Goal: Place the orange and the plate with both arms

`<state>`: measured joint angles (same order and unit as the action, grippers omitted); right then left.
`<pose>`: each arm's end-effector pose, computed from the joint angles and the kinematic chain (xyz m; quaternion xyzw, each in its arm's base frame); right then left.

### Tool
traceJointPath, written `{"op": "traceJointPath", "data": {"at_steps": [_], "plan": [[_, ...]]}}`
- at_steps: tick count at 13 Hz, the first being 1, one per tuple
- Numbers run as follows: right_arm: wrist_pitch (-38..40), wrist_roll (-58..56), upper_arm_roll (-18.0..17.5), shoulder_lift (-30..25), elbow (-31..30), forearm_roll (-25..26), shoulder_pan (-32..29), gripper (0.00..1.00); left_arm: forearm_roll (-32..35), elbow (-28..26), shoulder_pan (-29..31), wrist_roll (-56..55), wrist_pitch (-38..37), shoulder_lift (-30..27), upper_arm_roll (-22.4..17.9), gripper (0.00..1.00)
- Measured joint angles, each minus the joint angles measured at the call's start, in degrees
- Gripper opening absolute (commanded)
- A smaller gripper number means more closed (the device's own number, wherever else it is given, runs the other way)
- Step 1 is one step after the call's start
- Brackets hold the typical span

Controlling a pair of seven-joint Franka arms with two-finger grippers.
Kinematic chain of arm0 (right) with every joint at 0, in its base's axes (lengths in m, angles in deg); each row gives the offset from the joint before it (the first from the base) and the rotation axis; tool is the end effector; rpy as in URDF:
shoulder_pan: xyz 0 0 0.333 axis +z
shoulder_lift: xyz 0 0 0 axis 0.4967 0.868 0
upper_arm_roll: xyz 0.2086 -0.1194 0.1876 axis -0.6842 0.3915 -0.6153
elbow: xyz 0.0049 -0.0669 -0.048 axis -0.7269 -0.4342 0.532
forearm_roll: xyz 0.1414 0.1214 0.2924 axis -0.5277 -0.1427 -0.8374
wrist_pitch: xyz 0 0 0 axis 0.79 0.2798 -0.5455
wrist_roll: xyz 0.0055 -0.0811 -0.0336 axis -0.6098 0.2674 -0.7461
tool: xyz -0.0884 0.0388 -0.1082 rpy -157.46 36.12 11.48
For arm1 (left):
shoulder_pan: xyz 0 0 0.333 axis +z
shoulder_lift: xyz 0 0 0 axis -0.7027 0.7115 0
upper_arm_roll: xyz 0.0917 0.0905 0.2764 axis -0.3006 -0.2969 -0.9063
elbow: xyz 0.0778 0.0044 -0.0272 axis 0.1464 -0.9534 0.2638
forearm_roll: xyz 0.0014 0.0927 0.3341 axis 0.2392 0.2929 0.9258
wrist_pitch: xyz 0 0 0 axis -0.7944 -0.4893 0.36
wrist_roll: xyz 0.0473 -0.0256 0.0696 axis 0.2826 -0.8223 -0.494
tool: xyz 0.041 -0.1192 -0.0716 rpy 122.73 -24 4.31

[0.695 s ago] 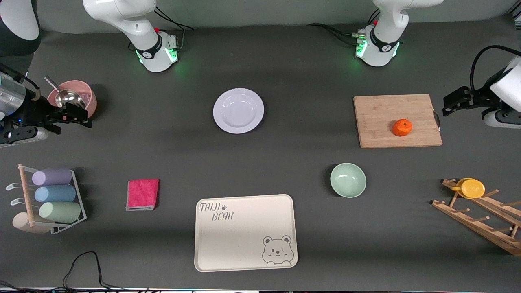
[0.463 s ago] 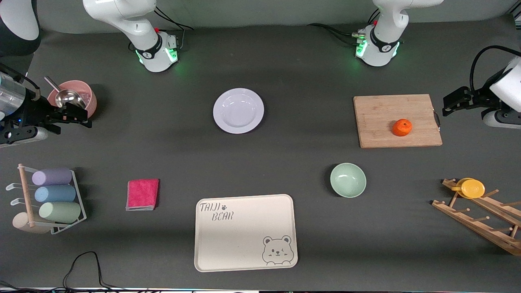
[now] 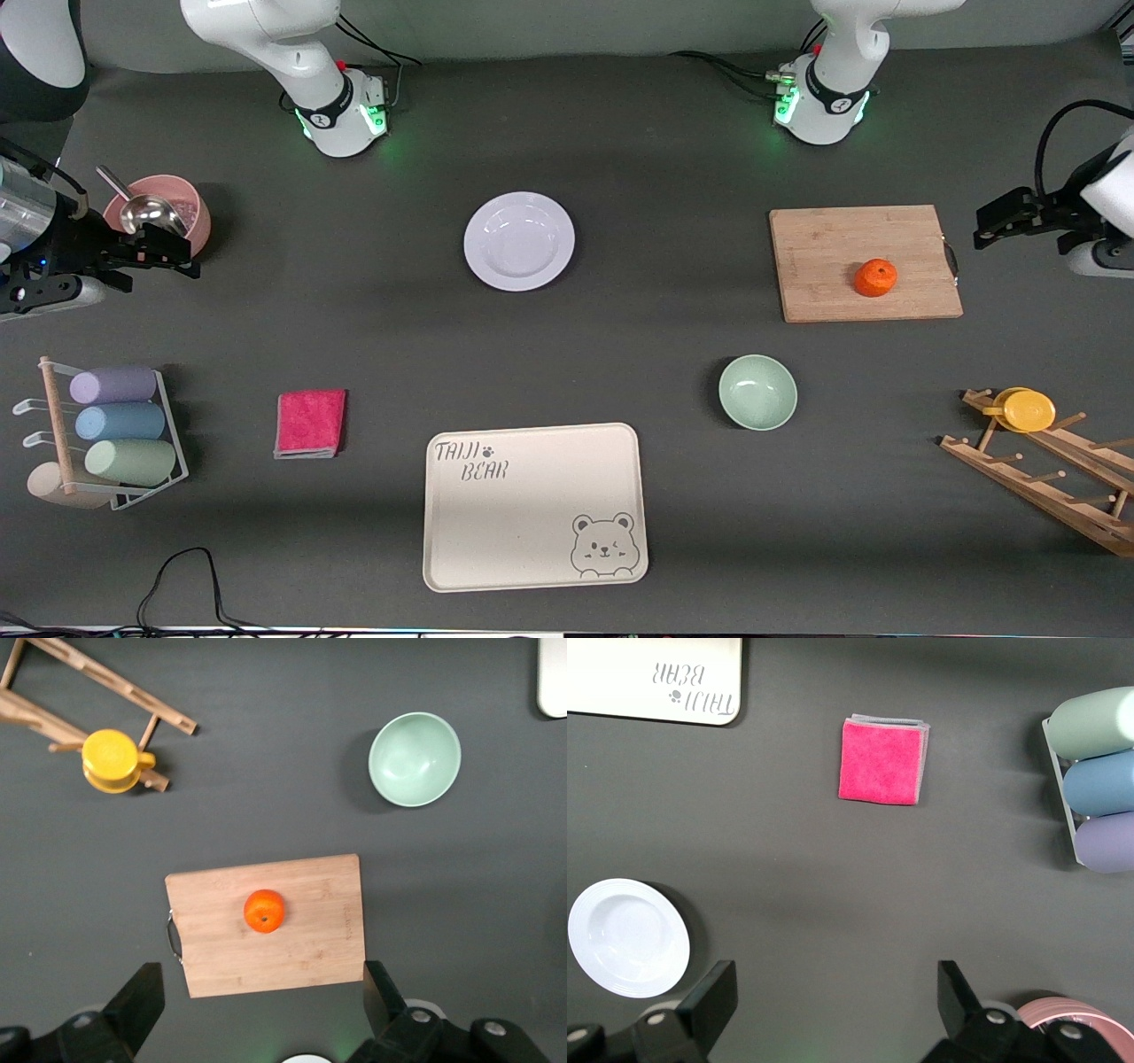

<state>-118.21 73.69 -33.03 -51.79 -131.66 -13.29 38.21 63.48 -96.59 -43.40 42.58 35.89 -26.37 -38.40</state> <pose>0.5071 0.0004 0.5284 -0.9968 -0.0672 0.0279 0.0343 0.4897 0.0084 0.5617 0.9986 -0.0342 -0.0411 0.0029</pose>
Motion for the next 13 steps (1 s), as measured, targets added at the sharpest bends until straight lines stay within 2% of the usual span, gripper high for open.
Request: {"op": "traceJointPath", "data": {"at_steps": [3,7,9,13], "plan": [[0.05,-0.02,0.0,0.01,-0.13,0.0,0.0,1.0,0.01,-9.78,3.29,2.12,0.32,-8.85,-0.22,1.0],[0.05,-0.03,0.0,0.02,-0.42,0.0,0.0,1.0,0.07,-23.19,3.59,2.27,1.97,-21.54,-0.09,1.0],[0.05,-0.03,0.0,0.02,-0.62,0.0,0.0,1.0,0.11,-25.75,3.59,2.28,4.28,-23.36,-0.05,1.0],[-0.04,-0.04,0.0,0.02,-0.69,0.0,0.0,1.0,0.21,-31.82,3.58,2.3,14.35,-20.36,0.08,1.0]]}}
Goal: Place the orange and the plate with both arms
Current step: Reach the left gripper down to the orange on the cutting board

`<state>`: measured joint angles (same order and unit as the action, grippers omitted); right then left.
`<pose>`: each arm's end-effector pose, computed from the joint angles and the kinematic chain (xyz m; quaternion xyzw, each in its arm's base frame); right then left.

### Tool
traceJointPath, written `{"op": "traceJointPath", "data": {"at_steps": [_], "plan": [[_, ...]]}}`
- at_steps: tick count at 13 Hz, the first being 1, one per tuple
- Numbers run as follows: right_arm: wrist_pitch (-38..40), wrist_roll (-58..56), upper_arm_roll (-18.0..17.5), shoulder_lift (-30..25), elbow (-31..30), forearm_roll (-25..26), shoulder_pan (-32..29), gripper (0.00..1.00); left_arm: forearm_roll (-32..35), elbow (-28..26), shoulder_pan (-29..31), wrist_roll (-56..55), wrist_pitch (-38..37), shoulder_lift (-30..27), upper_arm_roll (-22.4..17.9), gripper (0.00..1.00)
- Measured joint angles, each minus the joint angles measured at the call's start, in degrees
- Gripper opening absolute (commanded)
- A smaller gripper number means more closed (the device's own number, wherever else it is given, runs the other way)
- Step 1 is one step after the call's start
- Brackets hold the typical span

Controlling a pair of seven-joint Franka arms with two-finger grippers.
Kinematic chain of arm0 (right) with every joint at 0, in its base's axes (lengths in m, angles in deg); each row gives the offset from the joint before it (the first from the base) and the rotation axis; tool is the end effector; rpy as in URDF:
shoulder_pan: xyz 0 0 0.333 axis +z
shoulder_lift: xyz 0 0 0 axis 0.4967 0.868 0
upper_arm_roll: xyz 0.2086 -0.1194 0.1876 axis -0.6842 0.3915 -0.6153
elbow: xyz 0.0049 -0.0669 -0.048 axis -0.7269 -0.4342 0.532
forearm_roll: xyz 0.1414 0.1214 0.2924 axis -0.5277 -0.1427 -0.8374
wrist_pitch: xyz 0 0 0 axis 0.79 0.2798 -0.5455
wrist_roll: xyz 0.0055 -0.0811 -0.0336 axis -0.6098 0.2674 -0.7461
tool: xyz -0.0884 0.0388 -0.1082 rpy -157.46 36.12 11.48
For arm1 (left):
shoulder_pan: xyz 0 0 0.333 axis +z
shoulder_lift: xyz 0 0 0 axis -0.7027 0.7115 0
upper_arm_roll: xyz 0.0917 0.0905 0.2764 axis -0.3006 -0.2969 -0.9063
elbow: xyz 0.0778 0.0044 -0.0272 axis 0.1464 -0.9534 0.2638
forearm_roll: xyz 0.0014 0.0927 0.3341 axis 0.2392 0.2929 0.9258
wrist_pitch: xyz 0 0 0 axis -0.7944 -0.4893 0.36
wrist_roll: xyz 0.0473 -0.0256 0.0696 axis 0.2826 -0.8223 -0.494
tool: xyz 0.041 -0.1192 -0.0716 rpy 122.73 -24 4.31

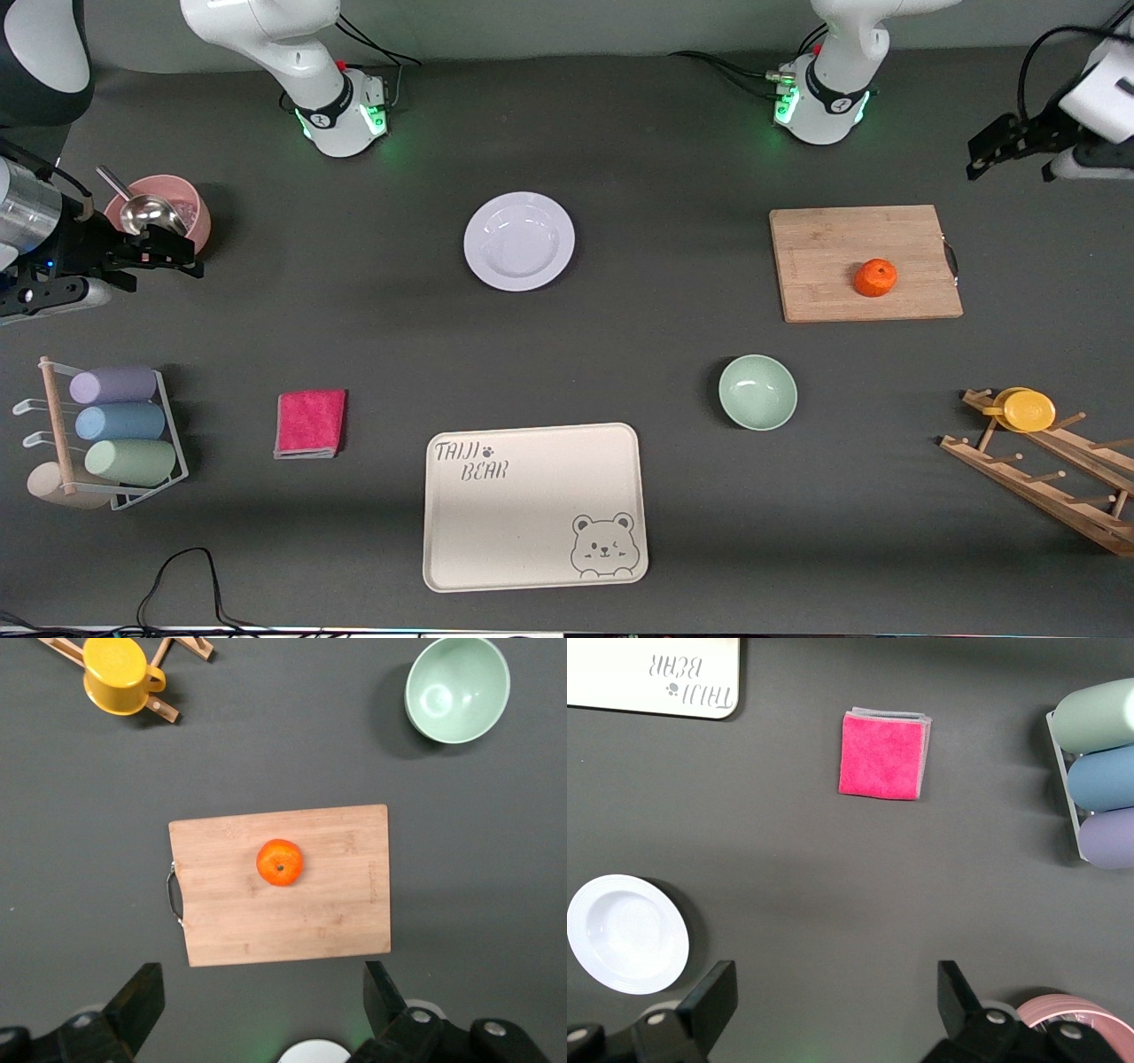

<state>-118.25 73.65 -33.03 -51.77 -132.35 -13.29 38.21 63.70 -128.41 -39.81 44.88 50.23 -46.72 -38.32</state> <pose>0.5059 0.0004 0.5232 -0.9966 -0.0673 0.0337 0.0348 0.3925 0.0311 0.5038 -0.9996 0.0237 0.0163 0.0004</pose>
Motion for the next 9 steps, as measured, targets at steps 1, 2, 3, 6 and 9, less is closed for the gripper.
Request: {"op": "traceJointPath", "data": {"at_steps": [1,2,3,6,9], "plan": [[-0.02,0.0,0.0,0.0,0.02,0.0,0.0,1.0,0.08,-2.61,0.0,0.0,3.85,1.15,-0.01,1.0],[-0.03,0.0,0.0,-0.01,0.04,0.0,0.0,1.0,0.15,-5.89,0.0,0.0,8.7,2.28,0.0,1.0],[-0.06,0.0,0.0,-0.03,0.11,0.0,0.0,1.0,0.19,-9.5,0.0,0.0,13.98,3.36,-0.01,1.0],[0.2,-0.01,0.13,-0.14,0.22,0.02,-0.02,1.0,0.32,-18.62,0.01,0.02,27.86,6.85,-0.02,1.0],[1.01,-0.01,1.17,-0.16,0.21,0.08,-0.06,1.0,0.98,-24.43,0.43,0.02,39.19,11.09,-0.08,1.0]]}}
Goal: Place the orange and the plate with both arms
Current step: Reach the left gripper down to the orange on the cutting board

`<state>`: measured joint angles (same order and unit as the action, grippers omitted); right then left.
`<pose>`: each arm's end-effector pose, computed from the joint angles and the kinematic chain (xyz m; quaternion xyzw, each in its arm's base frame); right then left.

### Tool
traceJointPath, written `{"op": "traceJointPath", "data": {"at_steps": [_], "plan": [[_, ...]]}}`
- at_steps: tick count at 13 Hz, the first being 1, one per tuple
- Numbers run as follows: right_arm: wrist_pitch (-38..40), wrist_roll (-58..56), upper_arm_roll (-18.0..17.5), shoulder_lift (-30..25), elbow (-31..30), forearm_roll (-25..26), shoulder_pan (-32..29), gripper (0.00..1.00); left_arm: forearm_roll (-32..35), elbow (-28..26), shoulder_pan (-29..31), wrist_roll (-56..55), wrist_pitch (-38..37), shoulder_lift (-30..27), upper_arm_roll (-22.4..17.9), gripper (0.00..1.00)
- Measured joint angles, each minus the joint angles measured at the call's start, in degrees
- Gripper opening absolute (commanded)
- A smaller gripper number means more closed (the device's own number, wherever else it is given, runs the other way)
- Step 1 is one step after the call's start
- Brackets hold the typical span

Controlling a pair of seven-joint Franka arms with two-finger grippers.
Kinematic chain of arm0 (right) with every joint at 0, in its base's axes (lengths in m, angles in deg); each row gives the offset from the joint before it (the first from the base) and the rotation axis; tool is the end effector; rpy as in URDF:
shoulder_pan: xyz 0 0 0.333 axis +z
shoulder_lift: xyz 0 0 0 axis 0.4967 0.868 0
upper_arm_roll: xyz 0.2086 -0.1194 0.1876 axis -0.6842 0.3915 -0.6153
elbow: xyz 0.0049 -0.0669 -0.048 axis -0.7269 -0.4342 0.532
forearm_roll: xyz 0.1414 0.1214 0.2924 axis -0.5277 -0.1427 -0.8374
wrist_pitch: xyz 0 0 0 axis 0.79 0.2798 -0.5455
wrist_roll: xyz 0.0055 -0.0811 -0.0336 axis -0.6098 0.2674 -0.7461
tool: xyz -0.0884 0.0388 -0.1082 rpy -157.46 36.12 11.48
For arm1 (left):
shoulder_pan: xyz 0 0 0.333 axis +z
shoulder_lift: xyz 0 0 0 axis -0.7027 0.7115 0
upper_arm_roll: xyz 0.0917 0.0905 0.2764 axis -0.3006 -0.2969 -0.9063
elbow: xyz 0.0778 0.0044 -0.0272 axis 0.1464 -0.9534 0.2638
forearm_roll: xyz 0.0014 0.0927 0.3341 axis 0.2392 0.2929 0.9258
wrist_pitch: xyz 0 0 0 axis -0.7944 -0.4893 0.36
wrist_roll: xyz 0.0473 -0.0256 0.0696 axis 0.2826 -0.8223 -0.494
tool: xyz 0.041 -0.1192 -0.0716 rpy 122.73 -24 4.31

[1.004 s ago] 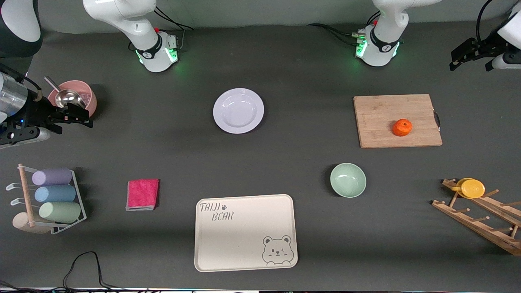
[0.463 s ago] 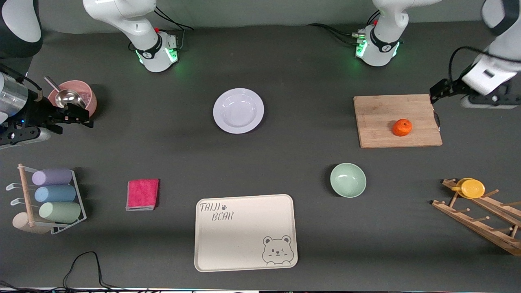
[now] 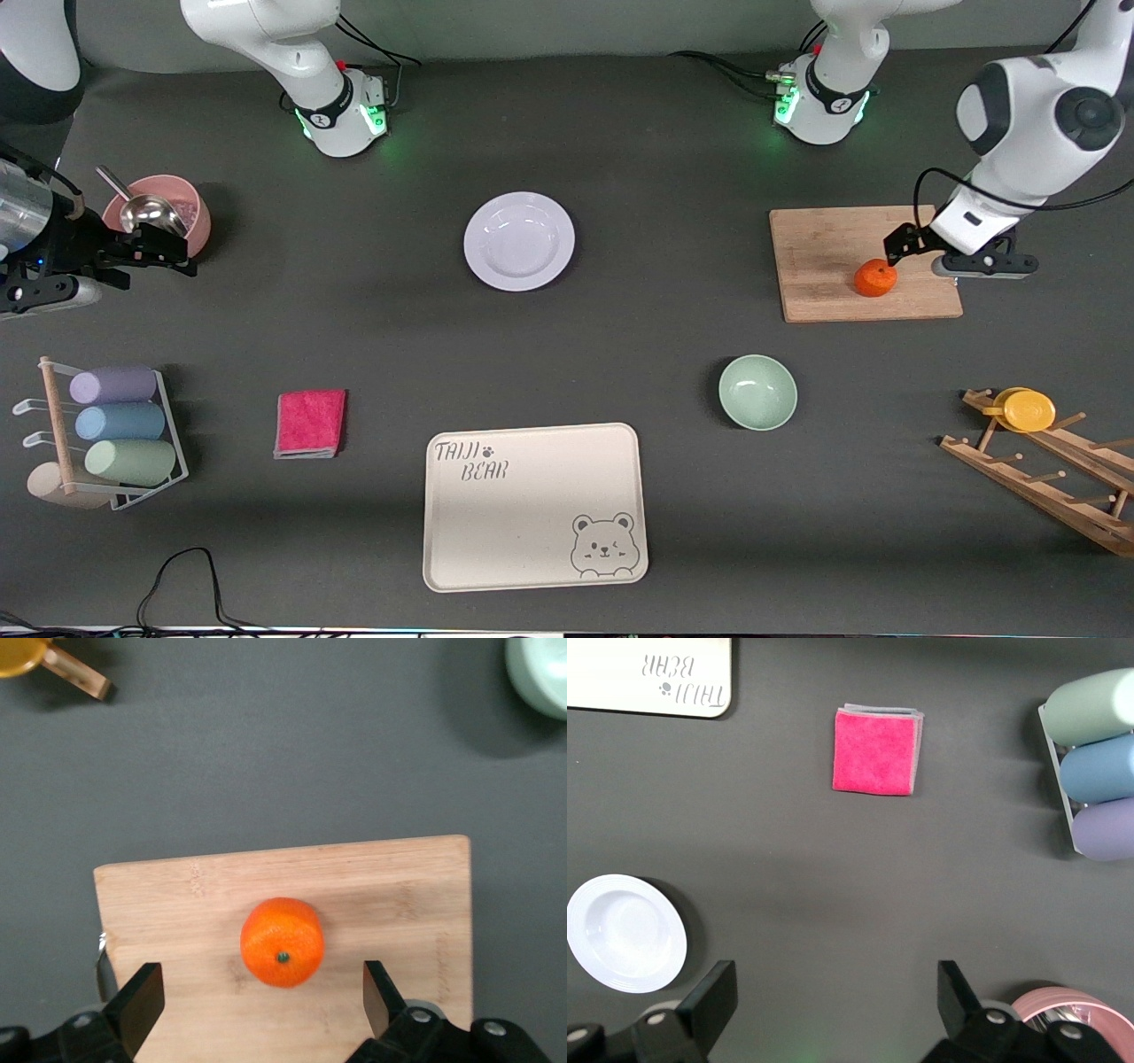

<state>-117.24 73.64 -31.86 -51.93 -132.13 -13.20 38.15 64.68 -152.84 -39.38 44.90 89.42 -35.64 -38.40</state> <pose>0.5030 -0.0106 0.5249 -0.9970 -0.0571 0.0389 0.0351 0.4007 0.0358 0.3083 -0.9995 0.0267 -0.0152 0.0083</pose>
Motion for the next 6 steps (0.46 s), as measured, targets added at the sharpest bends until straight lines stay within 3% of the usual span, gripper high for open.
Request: {"op": "traceJointPath", "data": {"at_steps": [6], "plan": [[1.8,0.02,-0.27,-0.12,0.17,0.0,0.16,1.0,0.64,-4.92,0.59,0.07,16.67,9.85,0.01,1.0]]}}
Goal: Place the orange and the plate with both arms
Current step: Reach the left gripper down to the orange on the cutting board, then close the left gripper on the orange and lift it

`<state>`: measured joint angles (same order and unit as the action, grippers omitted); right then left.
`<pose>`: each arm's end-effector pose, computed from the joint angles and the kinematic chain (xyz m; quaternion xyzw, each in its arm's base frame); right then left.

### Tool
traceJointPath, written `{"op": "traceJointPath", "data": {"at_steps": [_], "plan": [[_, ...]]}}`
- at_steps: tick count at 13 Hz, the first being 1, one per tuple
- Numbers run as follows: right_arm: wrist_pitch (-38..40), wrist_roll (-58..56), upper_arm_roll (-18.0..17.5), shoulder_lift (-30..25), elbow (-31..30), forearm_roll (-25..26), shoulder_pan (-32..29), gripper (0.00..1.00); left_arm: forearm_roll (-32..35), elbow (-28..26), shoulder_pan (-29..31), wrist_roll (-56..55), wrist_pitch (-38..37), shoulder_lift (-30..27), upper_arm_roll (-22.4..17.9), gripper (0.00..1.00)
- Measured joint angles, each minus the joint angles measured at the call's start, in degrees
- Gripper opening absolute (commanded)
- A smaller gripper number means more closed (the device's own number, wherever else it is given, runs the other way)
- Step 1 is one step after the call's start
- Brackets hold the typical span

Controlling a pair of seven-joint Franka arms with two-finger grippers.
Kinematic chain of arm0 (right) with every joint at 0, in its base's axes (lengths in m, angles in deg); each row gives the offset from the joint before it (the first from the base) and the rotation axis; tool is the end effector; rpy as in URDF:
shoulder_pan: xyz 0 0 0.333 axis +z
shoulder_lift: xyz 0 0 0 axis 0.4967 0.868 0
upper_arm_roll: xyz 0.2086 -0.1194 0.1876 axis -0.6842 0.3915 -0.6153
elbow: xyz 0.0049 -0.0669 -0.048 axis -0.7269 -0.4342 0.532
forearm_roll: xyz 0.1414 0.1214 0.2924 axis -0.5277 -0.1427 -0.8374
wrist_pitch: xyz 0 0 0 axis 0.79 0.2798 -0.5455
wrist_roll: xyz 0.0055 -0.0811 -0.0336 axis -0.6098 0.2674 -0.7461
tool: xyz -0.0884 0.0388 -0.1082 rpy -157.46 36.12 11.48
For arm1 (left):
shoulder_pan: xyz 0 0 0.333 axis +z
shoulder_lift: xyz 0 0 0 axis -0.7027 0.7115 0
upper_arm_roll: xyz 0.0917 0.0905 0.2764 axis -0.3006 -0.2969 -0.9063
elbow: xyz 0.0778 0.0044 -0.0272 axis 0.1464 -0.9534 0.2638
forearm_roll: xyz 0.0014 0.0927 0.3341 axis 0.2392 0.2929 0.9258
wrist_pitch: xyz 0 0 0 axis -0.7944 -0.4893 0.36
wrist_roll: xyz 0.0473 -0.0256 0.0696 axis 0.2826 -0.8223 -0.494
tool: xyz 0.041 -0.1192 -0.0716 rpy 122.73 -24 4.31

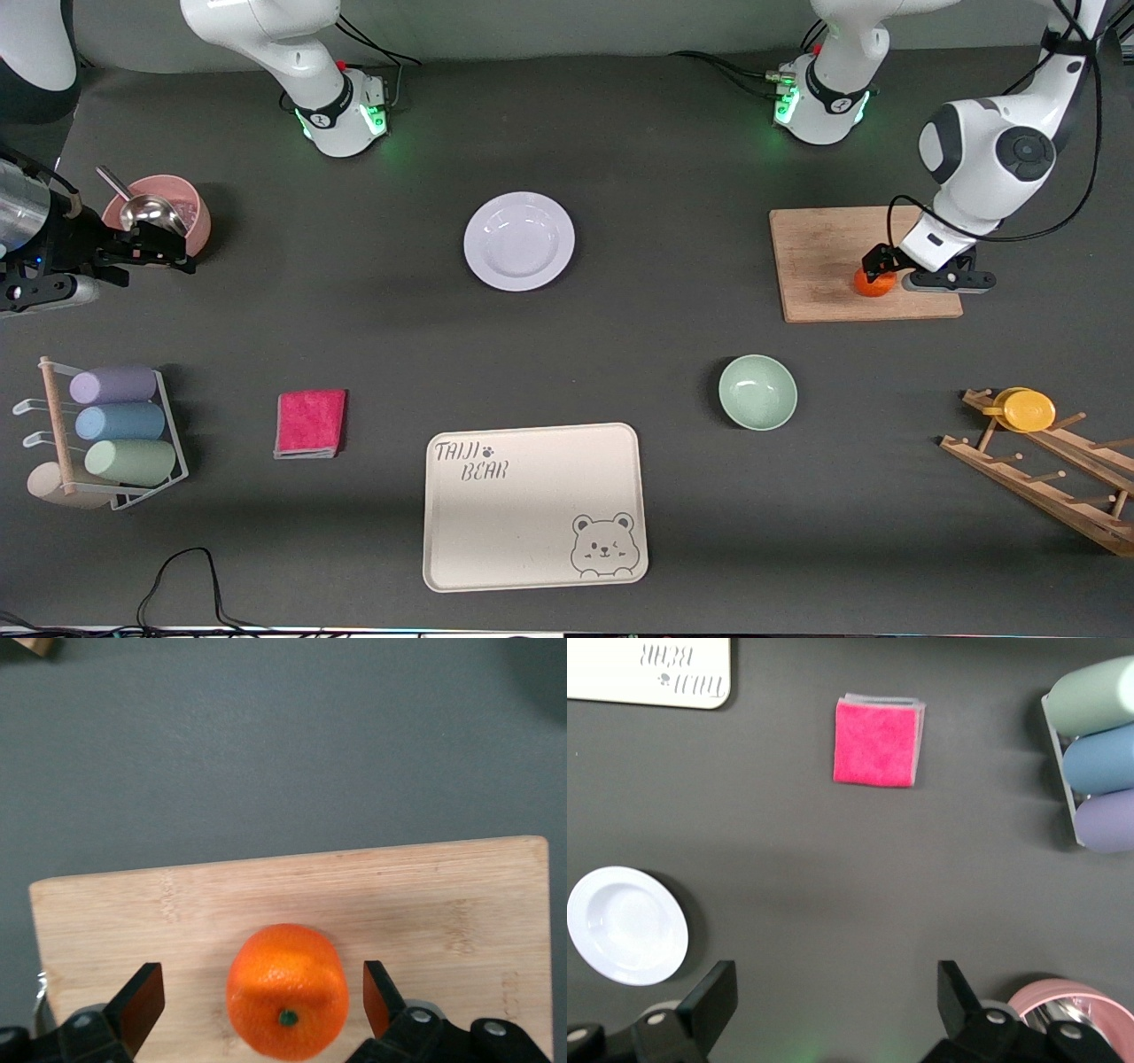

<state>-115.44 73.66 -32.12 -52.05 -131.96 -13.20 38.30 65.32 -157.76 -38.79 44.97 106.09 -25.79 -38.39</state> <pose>0.4982 -0.0067 0.5248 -0.9961 -0.0611 0.0521 0.0365 0.3988 0.0384 0.2365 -0.9990 0.0288 -0.0316 0.0100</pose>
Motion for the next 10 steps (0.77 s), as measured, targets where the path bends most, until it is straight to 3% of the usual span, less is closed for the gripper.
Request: {"op": "traceJointPath", "data": {"at_steps": [6,10], "plan": [[2.03,0.0,-0.11,-1.91,0.38,0.0,0.21,1.0,0.07,-0.17,-0.02,0.28,6.86,7.09,0.19,1.0],[2.07,0.0,-0.11,-1.96,0.36,0.0,0.21,1.0,0.09,-0.18,-0.02,0.34,6.81,7.58,0.23,0.75]]}}
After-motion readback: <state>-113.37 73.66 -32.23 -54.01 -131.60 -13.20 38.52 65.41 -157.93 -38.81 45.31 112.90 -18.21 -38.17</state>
